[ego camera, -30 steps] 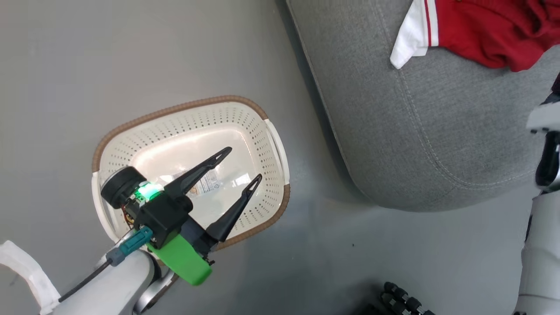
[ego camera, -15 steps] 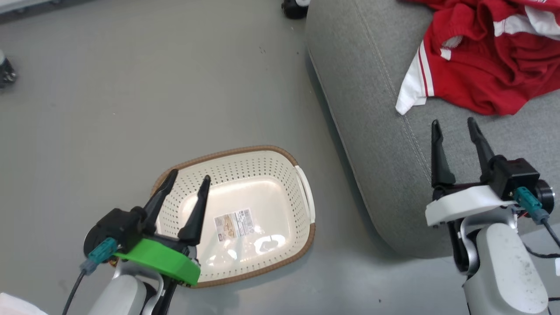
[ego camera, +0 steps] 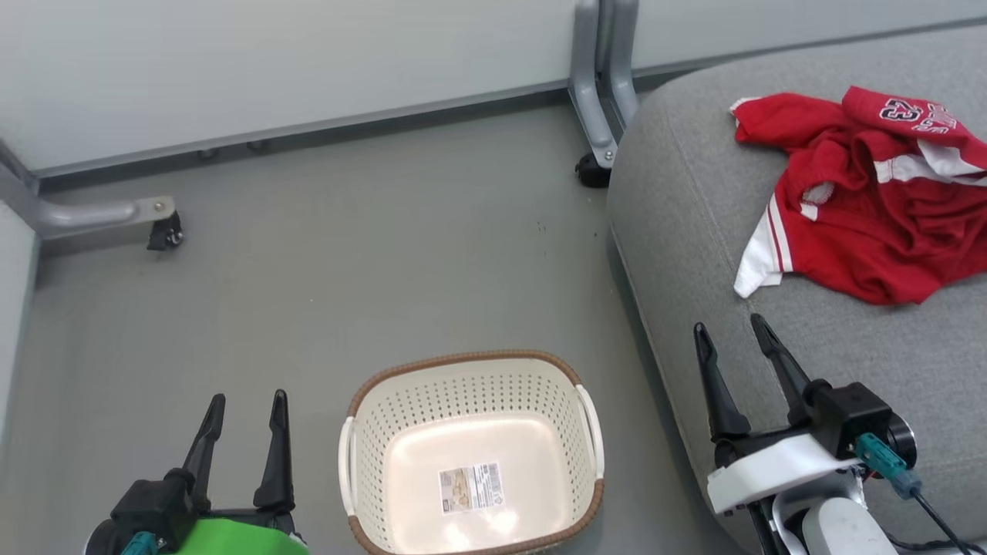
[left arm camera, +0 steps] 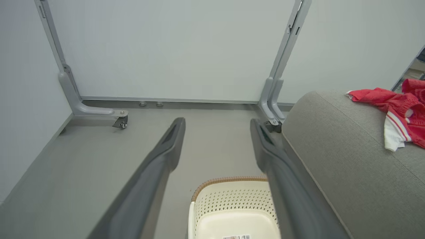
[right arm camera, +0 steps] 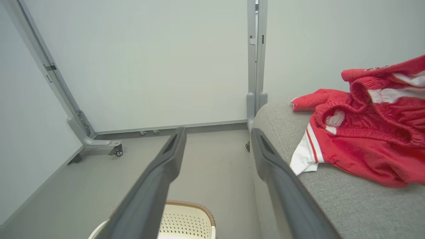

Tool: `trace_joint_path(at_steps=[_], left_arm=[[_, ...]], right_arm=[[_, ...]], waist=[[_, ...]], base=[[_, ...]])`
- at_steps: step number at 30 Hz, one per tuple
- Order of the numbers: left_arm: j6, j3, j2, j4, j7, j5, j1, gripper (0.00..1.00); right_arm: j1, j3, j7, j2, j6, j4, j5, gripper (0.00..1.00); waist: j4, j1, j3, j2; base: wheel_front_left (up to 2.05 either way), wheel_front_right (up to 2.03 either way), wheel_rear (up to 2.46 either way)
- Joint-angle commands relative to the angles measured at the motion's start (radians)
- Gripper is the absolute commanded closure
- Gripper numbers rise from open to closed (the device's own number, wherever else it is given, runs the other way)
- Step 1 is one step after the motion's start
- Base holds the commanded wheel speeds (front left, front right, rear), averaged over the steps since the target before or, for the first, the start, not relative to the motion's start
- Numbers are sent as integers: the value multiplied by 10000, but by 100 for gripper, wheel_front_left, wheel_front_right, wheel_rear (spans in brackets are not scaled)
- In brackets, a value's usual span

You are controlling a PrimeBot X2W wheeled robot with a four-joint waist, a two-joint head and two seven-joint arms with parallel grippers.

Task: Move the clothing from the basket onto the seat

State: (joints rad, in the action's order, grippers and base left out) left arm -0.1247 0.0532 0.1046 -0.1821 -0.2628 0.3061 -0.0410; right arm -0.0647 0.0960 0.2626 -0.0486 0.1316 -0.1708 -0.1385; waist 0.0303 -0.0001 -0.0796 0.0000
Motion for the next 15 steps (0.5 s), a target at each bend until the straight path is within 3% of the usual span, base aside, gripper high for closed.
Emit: trace_joint_path(at_steps=[1, 7, 15], left_arm=[[-59, -85, -87, 295, -20, -212, -364, 0], [-72, -426, -391, 1472, -22, -581, -1459, 0], [-74, -115, -459, 1822, -22, -1138, -2352, 0]], right_arm=[[326, 26, 30, -34, -18, 202, -129, 0], [1261, 249, 29, -29, -18, 762, -305, 0], [1982, 153, 30, -32, -18, 883, -377, 0]], waist=[[-610, 1, 893, 0], [-606, 1, 1289, 0], [-470, 1, 1656, 0]], base=[[0, 0, 0], [0, 0, 0], [0, 0, 0]])
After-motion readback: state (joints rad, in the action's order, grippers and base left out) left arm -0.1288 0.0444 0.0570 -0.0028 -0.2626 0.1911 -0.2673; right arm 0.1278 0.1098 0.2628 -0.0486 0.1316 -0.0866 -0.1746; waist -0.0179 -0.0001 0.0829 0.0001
